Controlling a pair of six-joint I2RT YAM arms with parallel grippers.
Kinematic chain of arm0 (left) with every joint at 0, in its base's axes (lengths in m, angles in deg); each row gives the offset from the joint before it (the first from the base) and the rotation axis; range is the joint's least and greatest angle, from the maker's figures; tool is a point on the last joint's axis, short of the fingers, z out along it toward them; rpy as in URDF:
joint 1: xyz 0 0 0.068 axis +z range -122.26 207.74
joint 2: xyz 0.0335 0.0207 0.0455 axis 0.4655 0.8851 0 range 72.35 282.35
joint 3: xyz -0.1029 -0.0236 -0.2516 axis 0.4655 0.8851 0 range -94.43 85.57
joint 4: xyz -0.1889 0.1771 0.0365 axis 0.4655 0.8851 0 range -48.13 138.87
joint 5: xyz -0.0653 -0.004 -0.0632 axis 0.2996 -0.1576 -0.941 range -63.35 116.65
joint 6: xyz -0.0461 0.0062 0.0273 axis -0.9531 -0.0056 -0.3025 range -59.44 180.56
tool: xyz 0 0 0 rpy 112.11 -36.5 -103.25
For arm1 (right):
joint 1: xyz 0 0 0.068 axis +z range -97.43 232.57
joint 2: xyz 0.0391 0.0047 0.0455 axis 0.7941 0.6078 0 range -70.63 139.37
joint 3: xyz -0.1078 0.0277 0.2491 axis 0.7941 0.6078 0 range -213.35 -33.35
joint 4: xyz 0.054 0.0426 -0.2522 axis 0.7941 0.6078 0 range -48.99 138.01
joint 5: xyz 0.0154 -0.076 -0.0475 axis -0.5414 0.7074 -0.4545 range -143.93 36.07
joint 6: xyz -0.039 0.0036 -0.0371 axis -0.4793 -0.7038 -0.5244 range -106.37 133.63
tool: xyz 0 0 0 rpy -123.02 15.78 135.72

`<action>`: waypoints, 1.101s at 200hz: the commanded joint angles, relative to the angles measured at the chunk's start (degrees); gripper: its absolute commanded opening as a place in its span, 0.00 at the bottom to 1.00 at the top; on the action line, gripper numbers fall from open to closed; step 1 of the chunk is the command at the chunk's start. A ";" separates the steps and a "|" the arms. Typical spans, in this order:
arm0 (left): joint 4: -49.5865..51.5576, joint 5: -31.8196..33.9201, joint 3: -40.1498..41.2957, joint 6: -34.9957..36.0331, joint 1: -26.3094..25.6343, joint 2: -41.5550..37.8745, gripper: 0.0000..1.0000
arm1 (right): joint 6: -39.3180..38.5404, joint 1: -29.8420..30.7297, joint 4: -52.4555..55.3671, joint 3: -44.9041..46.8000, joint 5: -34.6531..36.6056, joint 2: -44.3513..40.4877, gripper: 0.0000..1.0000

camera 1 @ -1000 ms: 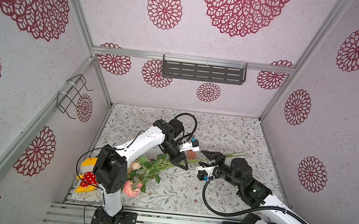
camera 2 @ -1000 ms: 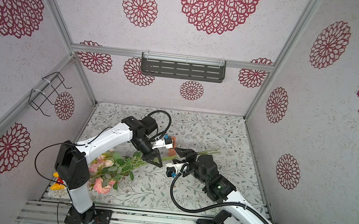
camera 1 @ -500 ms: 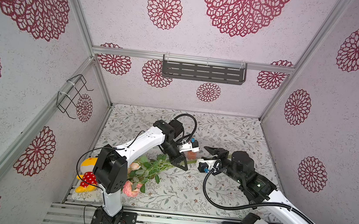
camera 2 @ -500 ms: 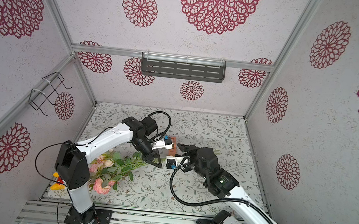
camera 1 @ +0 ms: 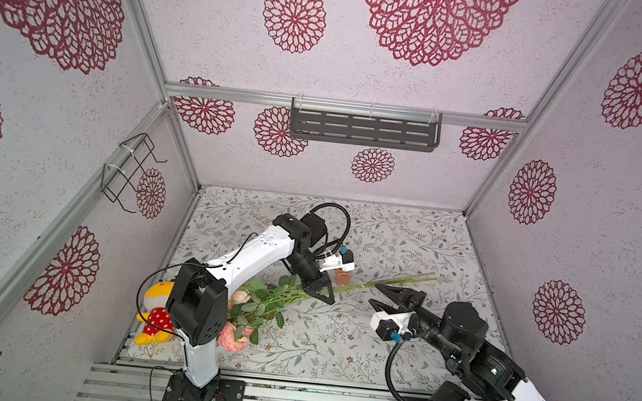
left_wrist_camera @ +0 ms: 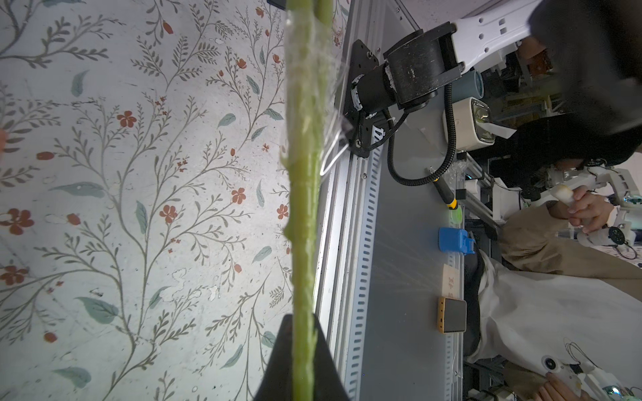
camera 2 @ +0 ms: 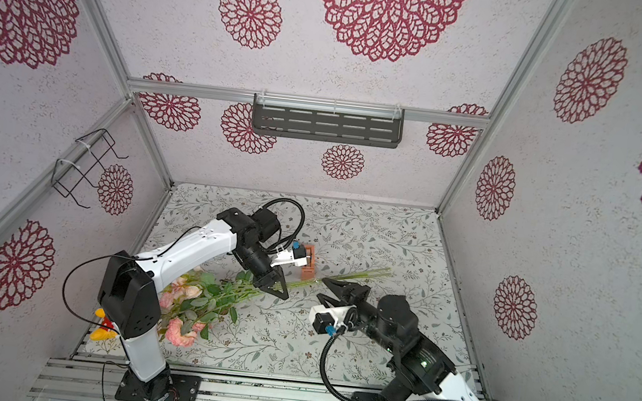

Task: Wrap bouquets with tape
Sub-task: Wrap the tape around the bouquet, then place the wrapped bouquet at the center of the board.

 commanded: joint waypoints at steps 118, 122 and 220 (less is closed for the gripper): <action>2.07 -0.70 -2.64 1.09 0.44 1.55 0.00 | -4.33 0.60 1.61 -8.53 10.94 18.40 0.33; 2.11 -0.63 -2.89 1.03 0.48 1.64 0.00 | -4.31 0.61 1.70 -8.69 10.82 18.52 0.33; 3.87 -0.49 -6.03 1.27 0.97 3.40 0.00 | -4.10 2.40 4.06 -10.12 13.36 22.39 0.00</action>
